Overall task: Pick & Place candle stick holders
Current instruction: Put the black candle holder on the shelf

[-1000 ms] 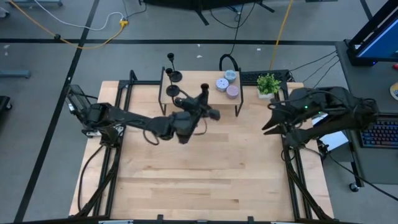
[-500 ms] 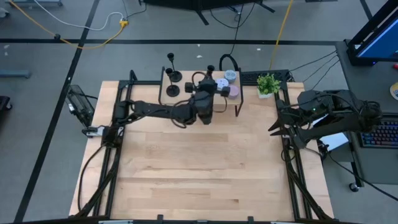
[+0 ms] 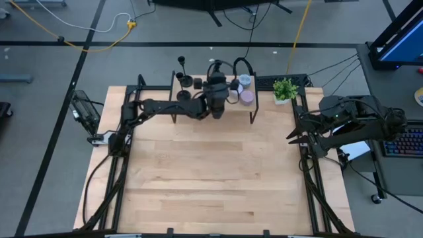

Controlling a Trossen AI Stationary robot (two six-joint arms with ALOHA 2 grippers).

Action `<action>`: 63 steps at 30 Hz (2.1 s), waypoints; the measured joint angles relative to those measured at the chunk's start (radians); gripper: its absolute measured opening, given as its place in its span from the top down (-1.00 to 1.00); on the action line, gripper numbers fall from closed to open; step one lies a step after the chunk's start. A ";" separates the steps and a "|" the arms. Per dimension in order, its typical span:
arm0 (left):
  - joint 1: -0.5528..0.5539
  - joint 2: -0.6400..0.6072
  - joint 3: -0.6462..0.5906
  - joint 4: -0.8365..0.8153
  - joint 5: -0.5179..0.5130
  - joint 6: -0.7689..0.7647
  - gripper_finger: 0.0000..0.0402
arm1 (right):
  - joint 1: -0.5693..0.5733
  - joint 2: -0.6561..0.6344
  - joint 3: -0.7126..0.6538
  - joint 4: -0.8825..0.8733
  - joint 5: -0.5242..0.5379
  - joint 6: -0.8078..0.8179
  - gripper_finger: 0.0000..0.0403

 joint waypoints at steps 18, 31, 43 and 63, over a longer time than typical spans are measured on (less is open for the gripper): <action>0.062 0.001 0.000 -0.296 0.007 -0.226 0.83 | 0.000 -0.003 0.000 -0.001 0.002 0.007 0.64; 0.072 0.000 0.000 -0.360 0.006 -0.244 0.81 | 0.000 -0.002 0.000 -0.001 0.004 0.008 0.64; 0.072 0.000 -0.001 -0.368 0.031 -0.219 0.68 | 0.000 -0.002 0.000 -0.001 0.004 0.008 0.64; 0.065 0.000 -0.001 -0.370 0.031 -0.166 0.66 | 0.000 -0.002 0.000 -0.001 0.000 0.020 0.64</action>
